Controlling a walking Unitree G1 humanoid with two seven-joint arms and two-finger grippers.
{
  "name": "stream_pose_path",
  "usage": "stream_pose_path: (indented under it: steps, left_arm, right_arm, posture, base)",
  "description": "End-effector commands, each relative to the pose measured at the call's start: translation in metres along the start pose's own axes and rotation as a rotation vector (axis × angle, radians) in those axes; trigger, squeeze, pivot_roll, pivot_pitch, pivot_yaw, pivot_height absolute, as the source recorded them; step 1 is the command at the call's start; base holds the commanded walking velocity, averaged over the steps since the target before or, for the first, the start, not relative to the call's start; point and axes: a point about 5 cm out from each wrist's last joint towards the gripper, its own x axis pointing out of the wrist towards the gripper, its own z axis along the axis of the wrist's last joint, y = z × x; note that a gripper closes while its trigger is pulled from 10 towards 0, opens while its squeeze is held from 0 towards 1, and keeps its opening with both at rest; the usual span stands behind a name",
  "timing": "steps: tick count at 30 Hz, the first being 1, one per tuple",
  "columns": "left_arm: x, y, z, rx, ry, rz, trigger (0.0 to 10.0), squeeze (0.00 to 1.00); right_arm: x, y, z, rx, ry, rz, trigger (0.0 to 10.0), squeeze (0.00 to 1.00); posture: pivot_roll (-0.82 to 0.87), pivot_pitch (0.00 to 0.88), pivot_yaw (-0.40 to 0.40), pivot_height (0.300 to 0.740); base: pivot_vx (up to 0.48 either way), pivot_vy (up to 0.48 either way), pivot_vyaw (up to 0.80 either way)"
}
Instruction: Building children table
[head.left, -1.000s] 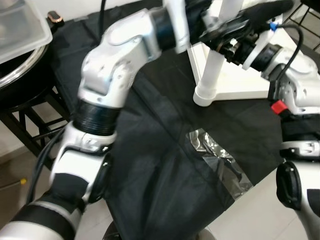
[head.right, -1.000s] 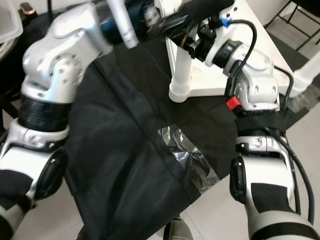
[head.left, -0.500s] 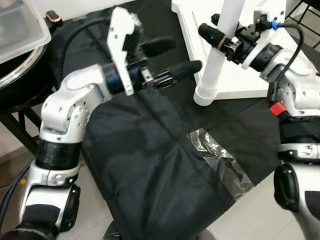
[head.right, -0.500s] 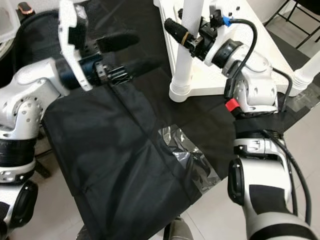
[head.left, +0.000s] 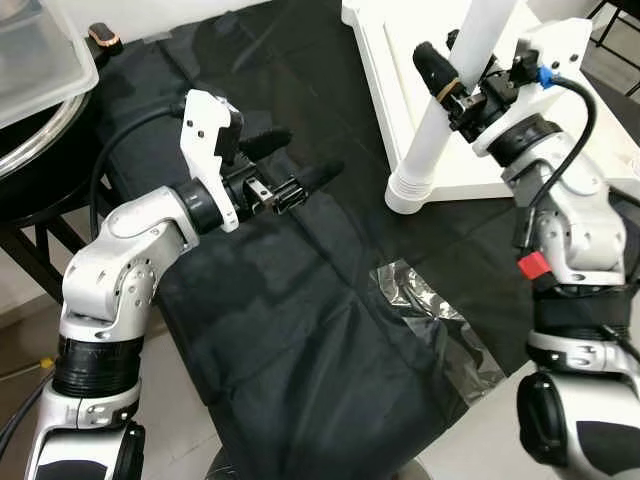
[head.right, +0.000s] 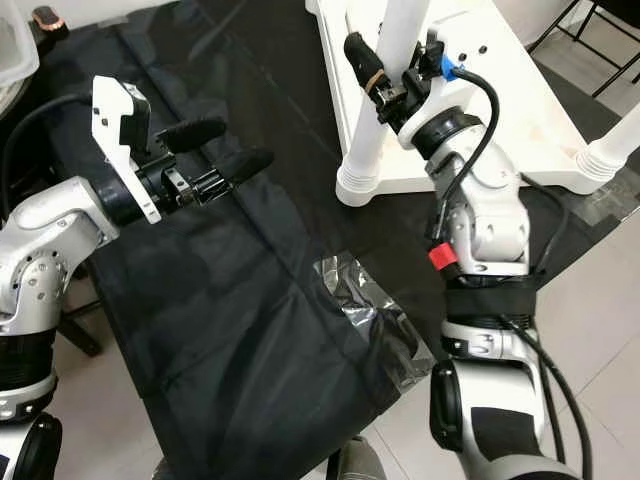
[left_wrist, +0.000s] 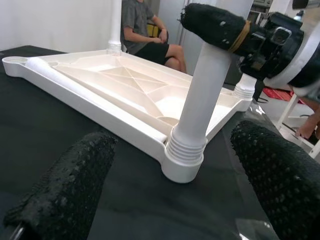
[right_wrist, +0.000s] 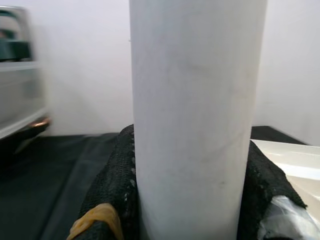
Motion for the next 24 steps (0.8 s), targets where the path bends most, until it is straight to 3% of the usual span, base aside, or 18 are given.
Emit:
stream_pose_path:
  steps: [1, 3, 4, 5, 7, 15, 16, 17, 19, 20, 24]
  left_arm:
    - [-0.001, -0.006, -0.003, -0.011, 0.006, -0.013, 10.0, 1.0]
    - [-0.001, -0.009, -0.005, -0.016, 0.011, -0.013, 10.0, 1.0]
    - [-0.002, -0.011, -0.008, -0.024, 0.016, -0.014, 10.0, 1.0]
    - [-0.002, -0.011, -0.008, -0.024, 0.016, -0.014, 10.0, 1.0]
    - [-0.003, -0.014, -0.012, -0.038, 0.026, -0.012, 10.0, 1.0]
    - [-0.007, -0.02, -0.016, -0.054, 0.038, 0.0, 10.0, 1.0]
    - [-0.008, -0.021, -0.017, -0.058, 0.04, 0.003, 10.0, 0.89]
    - [-0.008, -0.022, -0.017, -0.058, 0.042, 0.008, 10.0, 0.13]
    - [-0.009, -0.022, -0.017, -0.056, 0.044, 0.013, 10.0, 0.13]
    - [-0.008, -0.023, -0.018, -0.056, 0.047, 0.01, 10.0, 0.0]
    - [-0.008, -0.025, -0.019, -0.057, 0.049, 0.005, 10.0, 0.0]
  right_arm:
    - [-0.01, 0.004, -0.035, 0.028, 0.165, -0.06, 0.0, 0.0]
    - [-0.015, 0.009, -0.041, -0.001, 0.208, -0.176, 0.0, 0.0]
    - [-0.023, 0.008, -0.049, -0.019, 0.255, -0.302, 0.0, 0.0]
    - [-0.023, 0.008, -0.049, -0.019, 0.255, -0.302, 0.0, 0.0]
    - [-0.034, 0.014, -0.062, -0.021, 0.32, -0.428, 0.0, 0.0]
    - [-0.032, 0.037, -0.075, 0.06, 0.353, -0.459, 0.0, 0.0]
    - [-0.03, 0.041, -0.076, 0.072, 0.354, -0.47, 0.0, 0.0]
    - [-0.029, 0.042, -0.076, 0.078, 0.353, -0.483, 0.0, 0.0]
    - [-0.029, 0.043, -0.076, 0.079, 0.356, -0.498, 0.0, 0.0]
    - [-0.029, 0.043, -0.076, 0.081, 0.359, -0.507, 0.0, 0.0]
    - [-0.029, 0.045, -0.075, 0.081, 0.365, -0.516, 0.0, 0.0]
  posture:
    - [0.03, 0.325, -0.015, 0.74]
    - [0.03, 0.328, -0.013, 0.74]
    - [0.03, 0.329, -0.014, 0.74]
    - [0.03, 0.329, -0.014, 0.74]
    - [0.03, 0.331, -0.013, 0.74]
    - [0.03, 0.335, -0.012, 0.74]
    - [0.04, 0.332, -0.013, 0.74]
    - [0.04, 0.333, -0.014, 0.74]
    - [0.04, 0.333, -0.014, 0.74]
    - [0.04, 0.337, -0.012, 0.74]
    - [0.04, 0.335, -0.01, 0.74]
  base:
    - [0.0, 0.0, 0.0]
    - [0.0, 0.0, 0.0]
    - [0.0, 0.0, 0.0]
    - [0.0, 0.0, 0.0]
    - [0.0, 0.0, 0.0]
    - [0.0, 0.0, 0.0]
    - [0.0, 0.0, 0.0]
    - [0.0, 0.0, 0.0]
    - [0.0, 0.0, 0.0]
    - [0.0, 0.0, 0.0]
    - [0.0, 0.0, 0.0]
